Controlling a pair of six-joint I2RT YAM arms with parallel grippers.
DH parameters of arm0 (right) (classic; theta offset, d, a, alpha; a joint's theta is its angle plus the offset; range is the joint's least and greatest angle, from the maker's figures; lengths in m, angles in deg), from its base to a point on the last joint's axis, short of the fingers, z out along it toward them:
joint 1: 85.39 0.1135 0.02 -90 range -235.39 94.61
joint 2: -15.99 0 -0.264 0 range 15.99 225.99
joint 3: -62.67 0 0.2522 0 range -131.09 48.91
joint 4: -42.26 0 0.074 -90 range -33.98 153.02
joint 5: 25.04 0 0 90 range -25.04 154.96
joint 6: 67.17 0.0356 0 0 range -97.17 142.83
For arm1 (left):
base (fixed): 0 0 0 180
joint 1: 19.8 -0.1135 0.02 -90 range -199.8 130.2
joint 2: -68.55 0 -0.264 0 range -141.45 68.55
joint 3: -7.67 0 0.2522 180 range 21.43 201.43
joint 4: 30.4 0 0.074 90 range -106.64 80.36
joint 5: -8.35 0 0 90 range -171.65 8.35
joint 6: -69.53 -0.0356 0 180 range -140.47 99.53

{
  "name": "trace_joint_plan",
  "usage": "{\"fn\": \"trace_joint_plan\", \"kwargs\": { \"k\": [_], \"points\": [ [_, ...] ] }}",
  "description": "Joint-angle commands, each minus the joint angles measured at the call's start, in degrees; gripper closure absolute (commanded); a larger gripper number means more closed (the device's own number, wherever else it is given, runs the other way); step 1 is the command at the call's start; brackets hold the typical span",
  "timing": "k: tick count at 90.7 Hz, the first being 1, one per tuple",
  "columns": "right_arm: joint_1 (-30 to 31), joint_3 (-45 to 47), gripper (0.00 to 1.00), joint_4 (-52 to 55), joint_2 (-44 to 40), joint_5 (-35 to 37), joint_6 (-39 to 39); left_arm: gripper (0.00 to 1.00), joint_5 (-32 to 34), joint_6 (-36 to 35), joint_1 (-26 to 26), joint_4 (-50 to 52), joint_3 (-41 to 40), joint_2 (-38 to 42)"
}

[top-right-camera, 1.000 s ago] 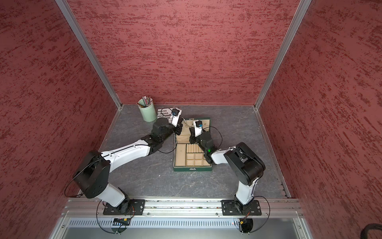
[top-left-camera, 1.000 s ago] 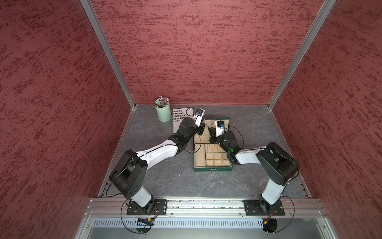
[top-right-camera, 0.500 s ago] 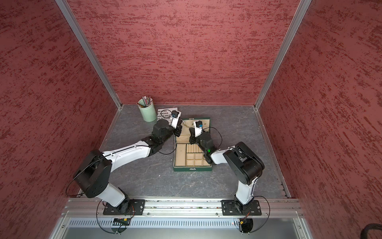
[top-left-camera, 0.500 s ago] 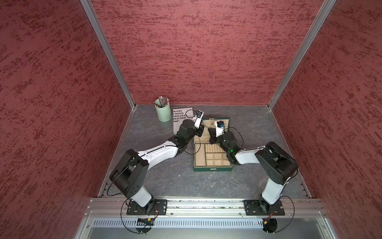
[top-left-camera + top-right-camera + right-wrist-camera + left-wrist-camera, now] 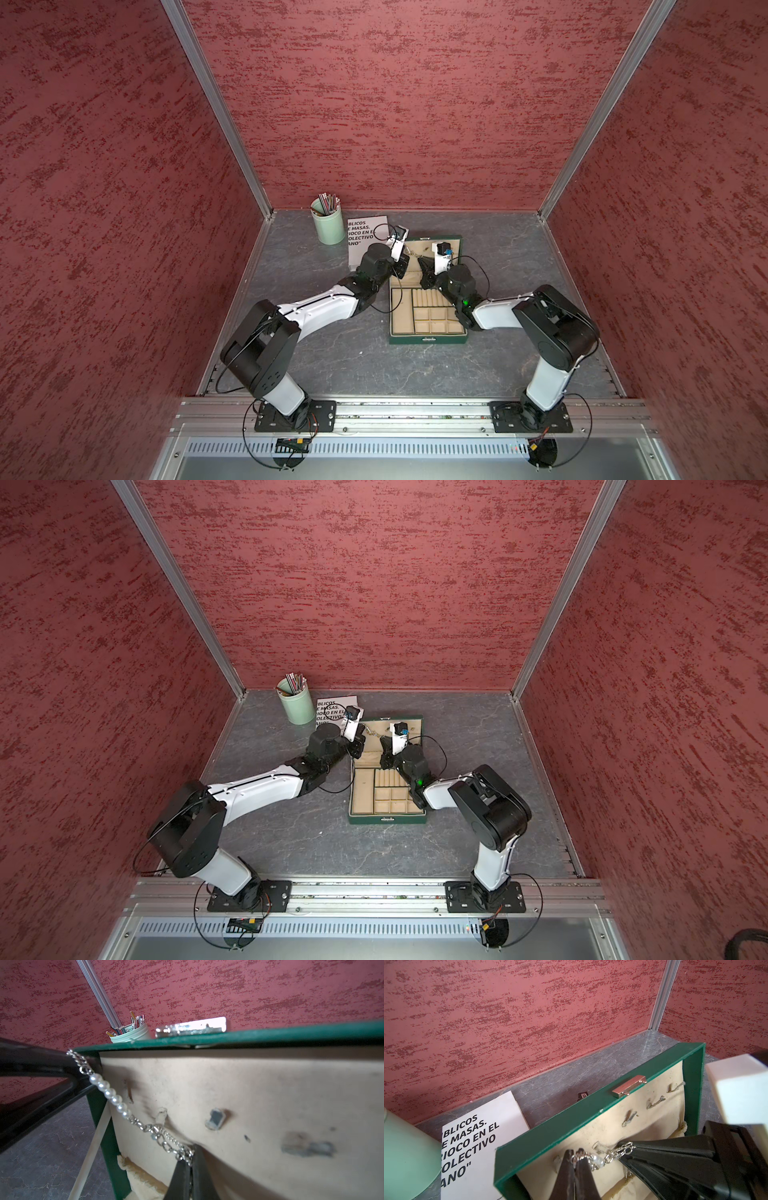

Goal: Put jewelry chain into jewelry box
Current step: Hang the necklace on the jewelry box clasp.

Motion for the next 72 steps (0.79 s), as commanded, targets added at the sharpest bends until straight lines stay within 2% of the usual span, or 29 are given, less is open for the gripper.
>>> {"fn": "trace_joint_plan", "kwargs": {
  "k": [1,25,72],
  "points": [
    [-0.5,-1.6,1.0,0.0,0.6,3.0,1.9,1.0,1.3,-1.4,0.0,0.9,2.9,0.0],
    [-0.5,-1.2,1.0,0.0,0.9,3.8,2.0,1.0,1.5,-3.1,-0.6,3.3,7.0,-1.6],
    [-0.5,0.1,1.0,-0.1,1.2,3.4,2.8,1.0,0.6,-1.0,-0.4,2.8,4.8,-3.2]
  ]
}}
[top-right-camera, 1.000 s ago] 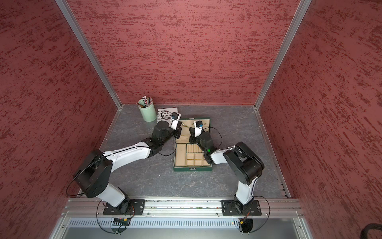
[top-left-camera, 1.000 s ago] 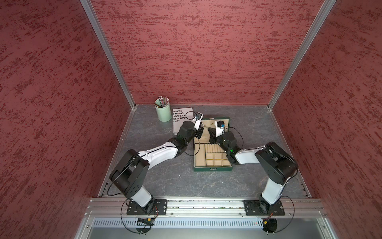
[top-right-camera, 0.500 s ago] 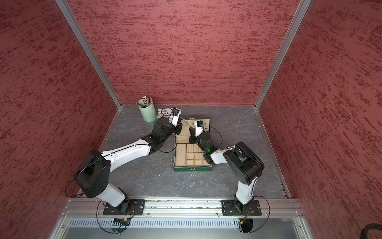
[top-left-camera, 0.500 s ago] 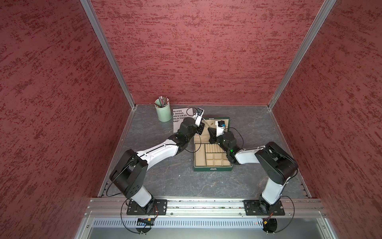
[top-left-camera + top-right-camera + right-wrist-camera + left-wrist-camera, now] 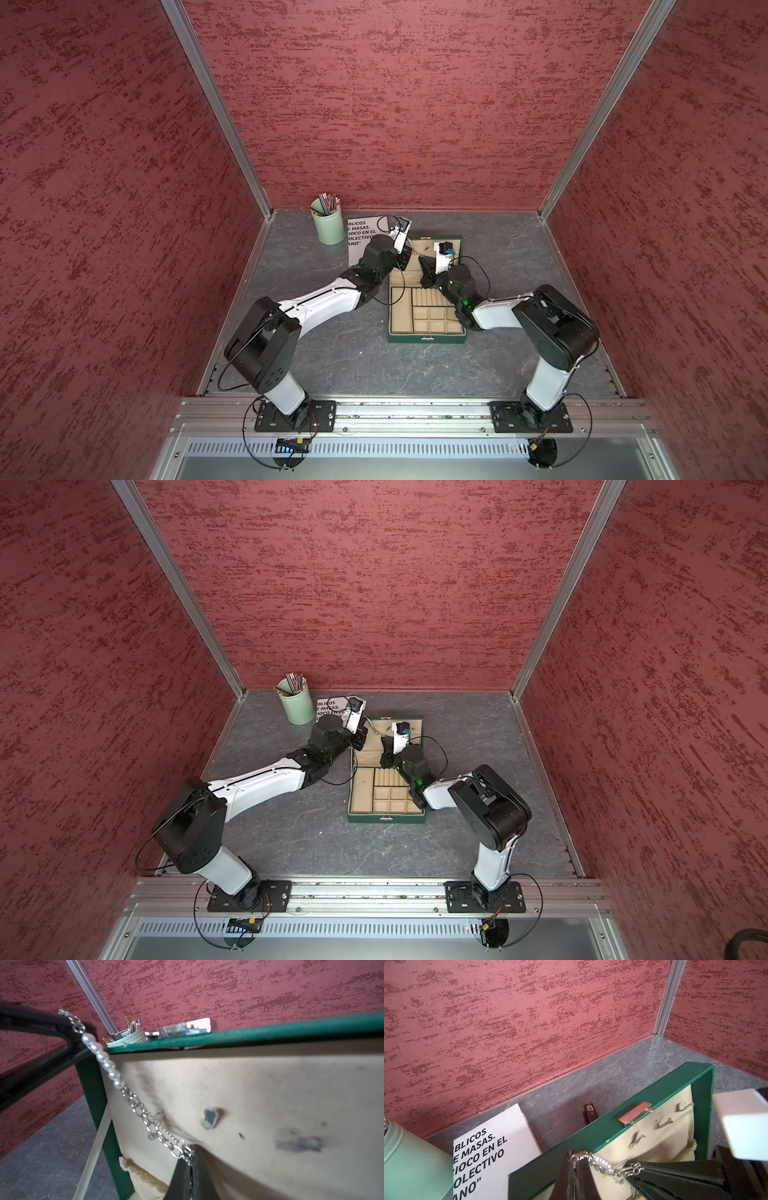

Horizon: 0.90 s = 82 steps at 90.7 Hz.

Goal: Put jewelry chain into jewelry box
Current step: Hang the necklace on the jewelry box clasp.

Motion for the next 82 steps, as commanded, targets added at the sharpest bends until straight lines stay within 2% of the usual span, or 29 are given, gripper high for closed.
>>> {"fn": "trace_joint_plan", "kwargs": {
  "k": [1,34,65,82],
  "points": [
    [-0.5,0.1,1.0,0.0,1.1,2.1,0.8,1.0,-0.3,1.0,-0.1,-0.2,-0.7,-1.7],
    [-0.5,1.1,0.99,-0.8,0.0,2.2,1.3,1.0,0.7,0.8,1.3,-1.1,-2.8,-1.0],
    [-0.1,2.1,1.0,-3.2,1.3,8.5,10.8,1.0,4.9,0.2,4.5,-7.9,-5.3,-1.0],
    [0.0,2.1,1.0,-3.0,1.4,10.3,12.5,1.0,8.3,0.1,5.1,-8.9,-5.3,-1.6]
  ]
}}
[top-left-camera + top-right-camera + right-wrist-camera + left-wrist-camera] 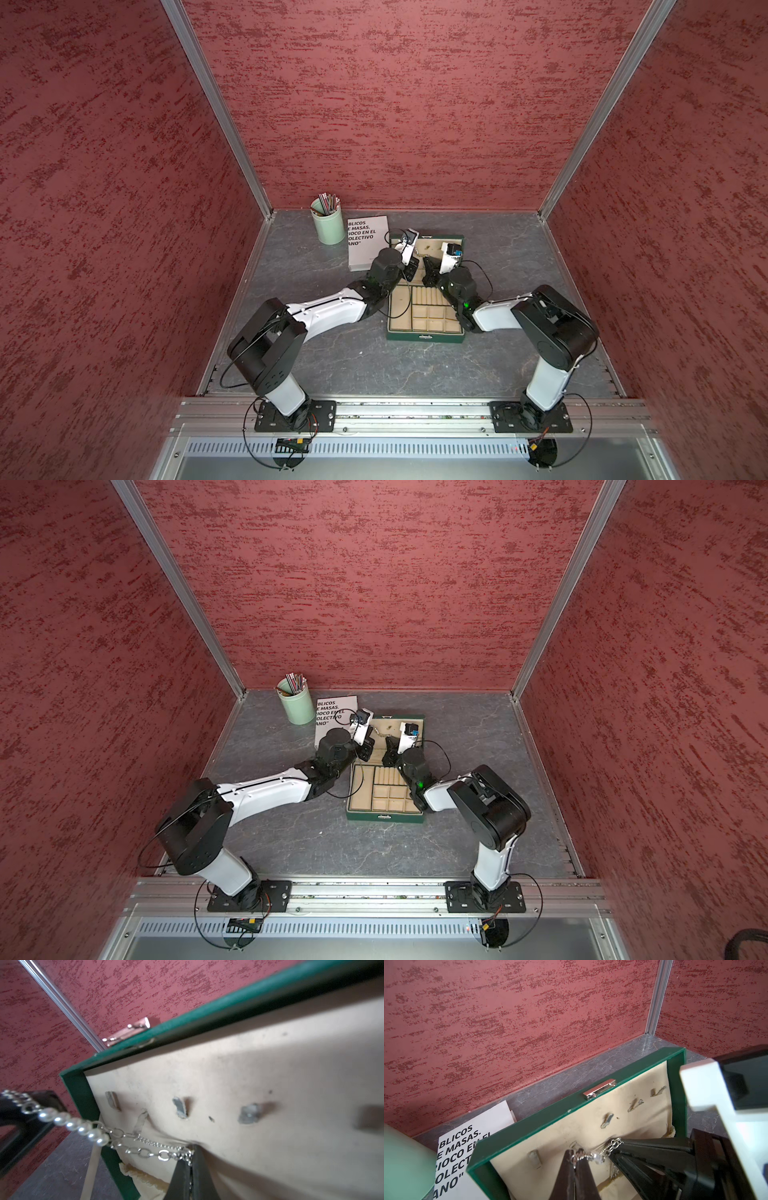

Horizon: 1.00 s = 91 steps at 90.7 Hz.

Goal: Put jewelry chain into jewelry box
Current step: Hang the necklace on the jewelry box clasp.

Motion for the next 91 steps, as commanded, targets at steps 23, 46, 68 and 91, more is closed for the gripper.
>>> {"fn": "trace_joint_plan", "kwargs": {
  "k": [23,46,68,91],
  "points": [
    [-0.1,0.7,1.0,-0.6,1.0,5.9,3.7,1.0,5.6,0.7,-1.1,-2.3,-0.2,-0.8],
    [0.1,-0.2,1.0,-0.3,1.8,5.8,5.7,1.0,5.3,3.1,-2.7,-1.7,2.3,-3.3],
    [1.0,-0.8,1.0,-1.0,2.1,4.7,4.7,1.0,4.9,3.5,-3.8,-2.3,3.5,-4.5],
    [2.1,-2.3,1.0,-0.4,3.0,4.1,5.3,1.0,4.2,3.7,-4.7,-2.3,4.4,-5.6]
  ]
}}
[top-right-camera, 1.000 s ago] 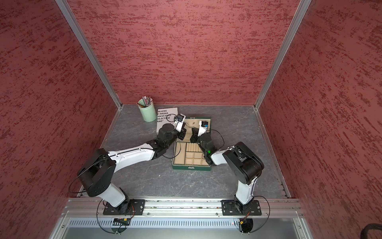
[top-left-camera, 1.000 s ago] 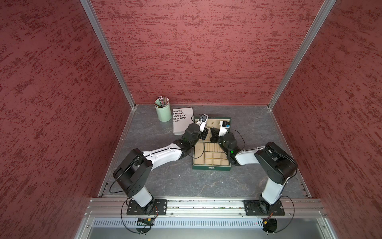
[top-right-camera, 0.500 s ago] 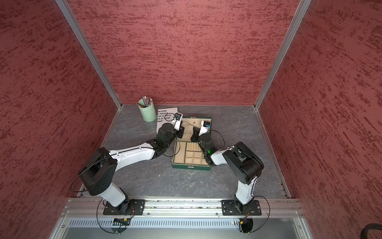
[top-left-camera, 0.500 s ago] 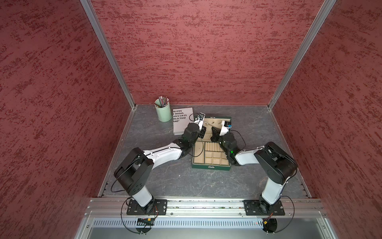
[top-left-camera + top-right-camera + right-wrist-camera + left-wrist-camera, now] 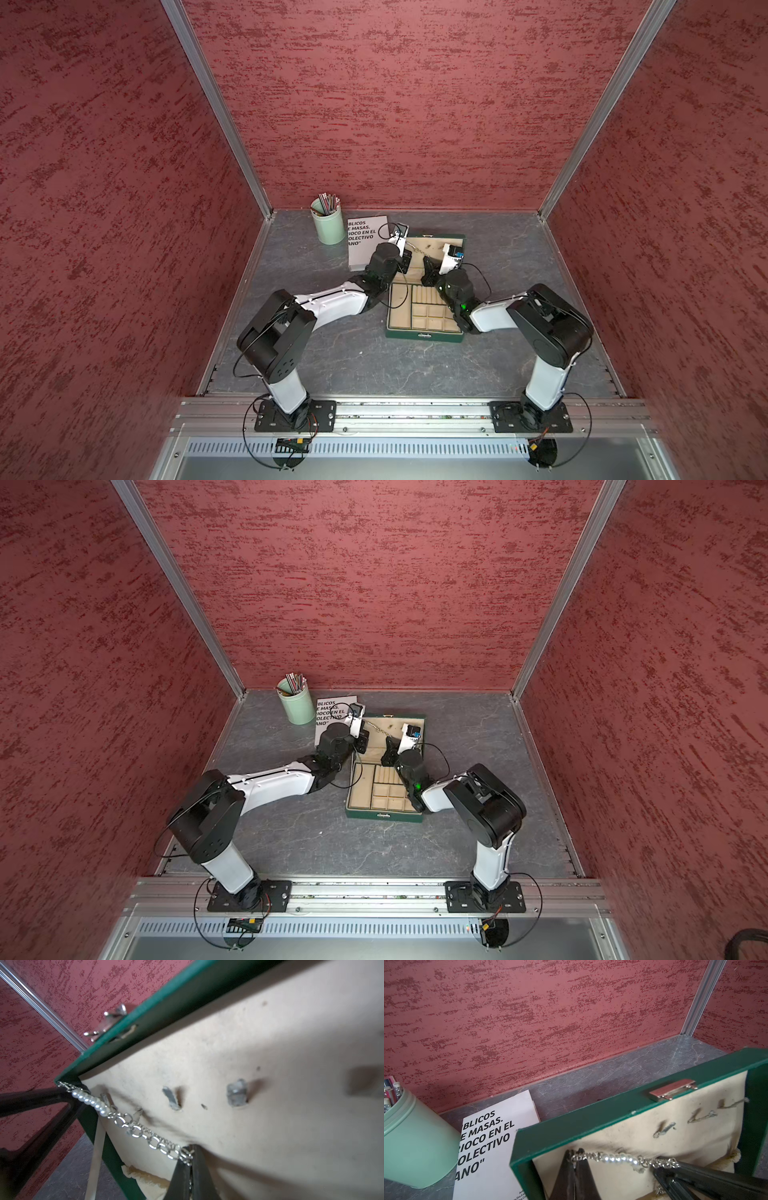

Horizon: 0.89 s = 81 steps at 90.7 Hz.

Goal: Put jewelry chain into jewelry box
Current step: Hang the necklace on the jewelry box clasp.

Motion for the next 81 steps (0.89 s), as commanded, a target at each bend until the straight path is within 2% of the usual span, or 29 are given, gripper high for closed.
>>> {"fn": "trace_joint_plan", "kwargs": {
  "k": [1,17,81],
  "points": [
    [0.7,-1.8,0.99,0.5,1.2,0.8,0.6,1.0,0.3,1.0,-0.9,-2.0,1.8,-1.2],
    [0.9,-1.9,0.95,0.8,1.3,1.2,0.8,1.0,-0.2,1.1,-1.3,-1.9,2.4,-2.0],
    [0.9,-1.2,0.96,0.7,0.2,5.7,4.0,1.0,-1.1,0.7,-1.3,-3.8,3.9,-2.7]
  ]
}}
